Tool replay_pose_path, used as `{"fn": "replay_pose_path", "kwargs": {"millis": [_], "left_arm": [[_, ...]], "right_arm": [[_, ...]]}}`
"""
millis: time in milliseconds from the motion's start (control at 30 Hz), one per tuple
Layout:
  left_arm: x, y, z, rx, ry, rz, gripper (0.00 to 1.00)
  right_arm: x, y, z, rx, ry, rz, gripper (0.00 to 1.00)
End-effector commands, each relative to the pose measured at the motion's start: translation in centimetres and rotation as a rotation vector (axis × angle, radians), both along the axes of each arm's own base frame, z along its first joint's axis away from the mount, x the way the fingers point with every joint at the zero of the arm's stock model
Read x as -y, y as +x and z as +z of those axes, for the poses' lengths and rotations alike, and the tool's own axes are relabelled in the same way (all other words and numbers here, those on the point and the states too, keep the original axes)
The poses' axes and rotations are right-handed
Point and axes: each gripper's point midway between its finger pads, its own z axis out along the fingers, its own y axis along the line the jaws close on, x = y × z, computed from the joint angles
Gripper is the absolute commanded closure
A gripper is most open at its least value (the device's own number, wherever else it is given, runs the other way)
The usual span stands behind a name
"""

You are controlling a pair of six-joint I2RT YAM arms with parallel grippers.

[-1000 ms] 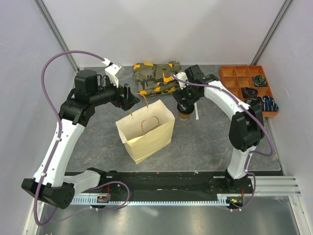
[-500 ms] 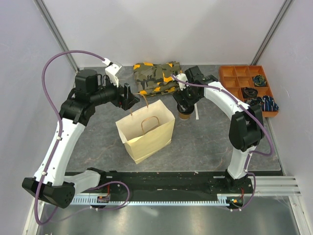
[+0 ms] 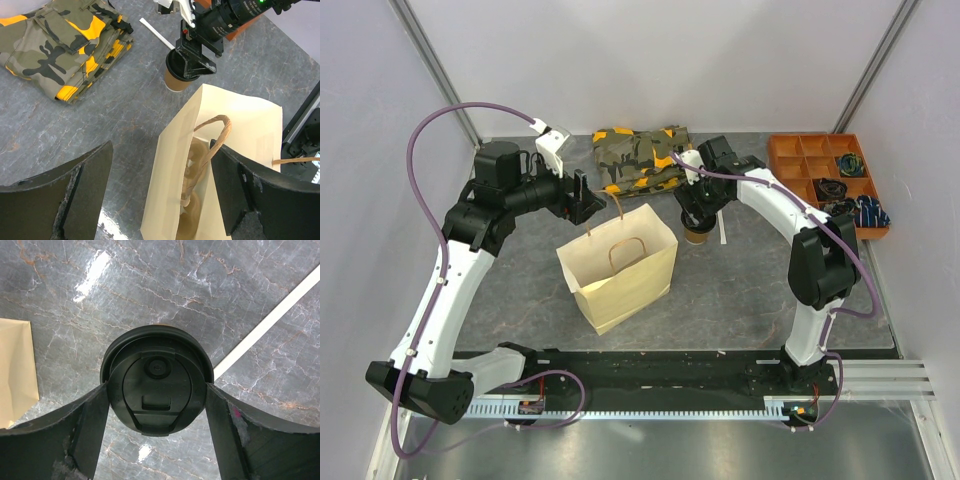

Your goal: Pack the takeout coffee

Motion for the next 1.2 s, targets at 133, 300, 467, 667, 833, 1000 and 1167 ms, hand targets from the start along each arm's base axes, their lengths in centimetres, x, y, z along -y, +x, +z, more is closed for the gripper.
{"fn": "replay_pose_path", "kwargs": {"millis": [133, 300, 467, 667, 833, 1000, 1167], "left_arm": [[0.2, 0.2, 1.1, 0.023, -0.027, -0.003, 0.16], [0.3, 0.2, 1.3, 0.027, -0.031, -0.011, 0.17], [0.3, -0.2, 1.4, 0.027, -0.036, -0.015, 0.21], [0.3, -0.7, 1.4, 0.033, -0.039, -0.023, 0.35], [0.5, -0.8, 2.0, 0.035, -0.056, -0.033, 0.53], [0.9, -1.3, 3.3, 0.009, -0.112, -0.031, 0.87], [0.5, -1.8, 4.8, -0.03, -0.19, 0.051, 0.98]], "right_arm": [[0.0, -0.4, 0.5, 0.024, 0.002, 0.0, 0.27], [-0.1, -0.1, 1.7, 0.051, 0.01, -0.001, 0.34], [-0.2, 0.3, 4.8, 0.092, 0.038, -0.017, 0.39], [-0.3, -0.1, 8.8, 0.135, 0.084, -0.026, 0.4], [-0.9, 0.0, 12.5, 0.178, 0.155, -0.023, 0.41], [-3.1, -0.2, 18.8, 0.251, 0.305, 0.02, 0.43], [-4.1, -1.3, 24.5, 0.315, 0.438, 0.025, 0.44]]}}
